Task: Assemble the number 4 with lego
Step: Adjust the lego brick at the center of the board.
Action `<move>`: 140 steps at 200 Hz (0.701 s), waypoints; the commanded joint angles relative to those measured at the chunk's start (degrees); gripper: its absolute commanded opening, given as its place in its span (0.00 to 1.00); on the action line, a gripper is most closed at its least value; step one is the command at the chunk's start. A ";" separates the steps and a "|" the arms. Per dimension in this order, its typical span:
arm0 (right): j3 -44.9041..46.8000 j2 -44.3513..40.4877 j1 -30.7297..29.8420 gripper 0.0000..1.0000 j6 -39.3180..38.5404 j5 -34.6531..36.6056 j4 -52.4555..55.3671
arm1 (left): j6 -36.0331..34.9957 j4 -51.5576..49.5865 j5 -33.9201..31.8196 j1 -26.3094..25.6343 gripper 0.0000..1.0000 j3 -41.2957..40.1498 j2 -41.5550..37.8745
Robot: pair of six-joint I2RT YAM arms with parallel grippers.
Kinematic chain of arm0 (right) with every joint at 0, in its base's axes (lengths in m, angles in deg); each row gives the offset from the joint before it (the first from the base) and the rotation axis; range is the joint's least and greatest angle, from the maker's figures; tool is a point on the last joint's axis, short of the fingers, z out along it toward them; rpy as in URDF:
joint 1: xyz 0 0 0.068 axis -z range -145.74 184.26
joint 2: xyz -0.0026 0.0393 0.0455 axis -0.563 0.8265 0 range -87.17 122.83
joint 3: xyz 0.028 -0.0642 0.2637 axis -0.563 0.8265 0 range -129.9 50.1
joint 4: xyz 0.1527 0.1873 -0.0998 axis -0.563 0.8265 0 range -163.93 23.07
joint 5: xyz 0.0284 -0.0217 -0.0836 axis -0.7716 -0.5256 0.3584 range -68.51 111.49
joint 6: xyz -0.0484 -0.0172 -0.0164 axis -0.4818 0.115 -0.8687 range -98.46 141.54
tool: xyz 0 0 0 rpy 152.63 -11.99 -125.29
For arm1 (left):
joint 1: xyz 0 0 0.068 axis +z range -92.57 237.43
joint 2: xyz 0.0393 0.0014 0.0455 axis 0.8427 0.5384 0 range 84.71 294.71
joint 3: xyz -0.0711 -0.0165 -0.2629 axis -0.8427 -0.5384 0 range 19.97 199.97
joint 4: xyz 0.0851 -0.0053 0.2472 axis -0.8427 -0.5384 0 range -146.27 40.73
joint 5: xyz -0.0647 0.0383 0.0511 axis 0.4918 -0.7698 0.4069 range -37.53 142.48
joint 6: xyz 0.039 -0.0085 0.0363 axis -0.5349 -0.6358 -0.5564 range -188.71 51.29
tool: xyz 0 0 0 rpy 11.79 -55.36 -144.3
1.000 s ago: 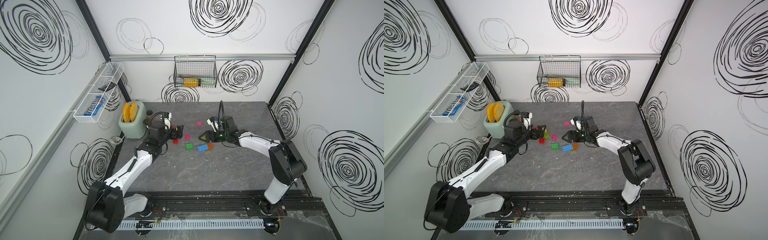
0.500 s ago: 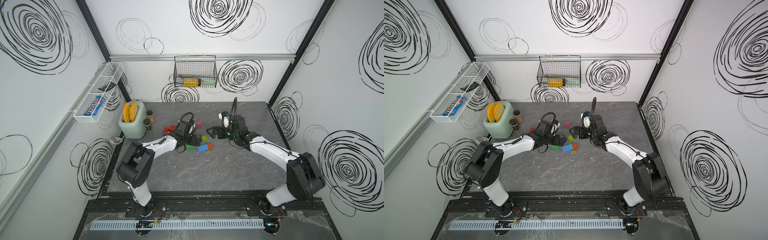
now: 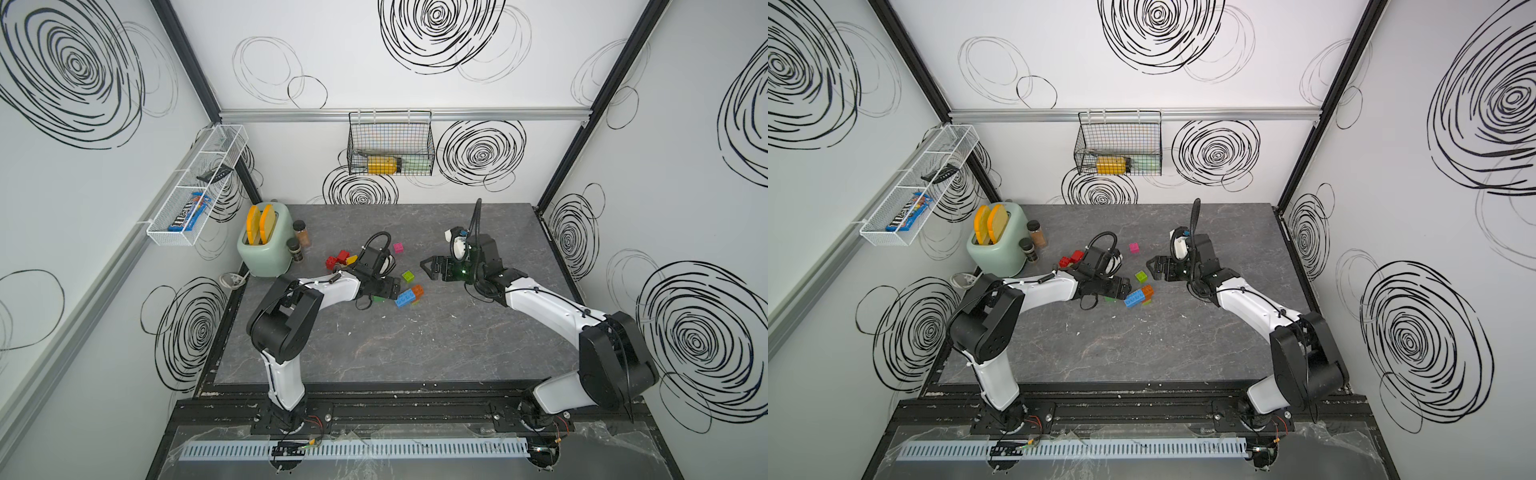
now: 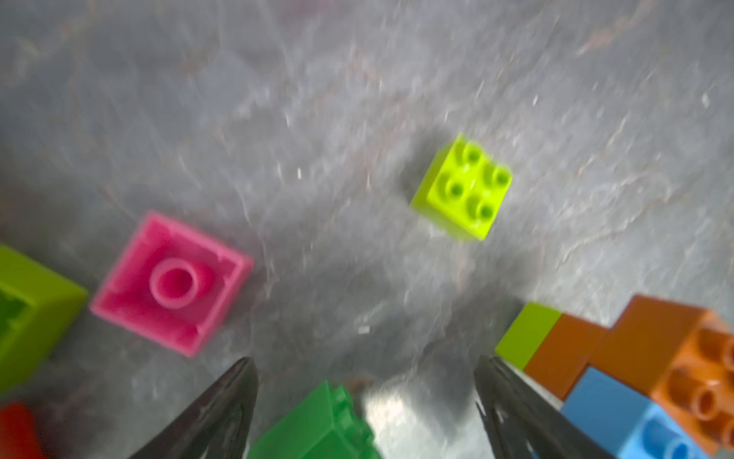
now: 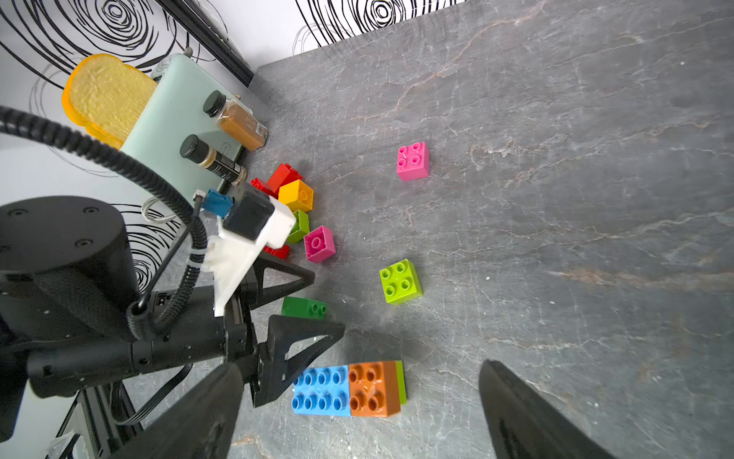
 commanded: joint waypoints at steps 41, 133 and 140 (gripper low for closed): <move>-0.84 0.96 0.13 0.97 -0.85 -0.79 0.41 | 0.14 3.94 0.75 1.22 0.83 -6.60 -6.37; -4.00 9.89 -4.04 0.89 -9.94 -10.50 5.24 | -0.09 3.60 -2.91 0.33 0.88 -4.63 -6.73; -4.39 11.23 -4.29 0.86 -9.86 -12.14 5.24 | 0.12 4.01 -2.96 0.54 0.89 -4.97 -7.27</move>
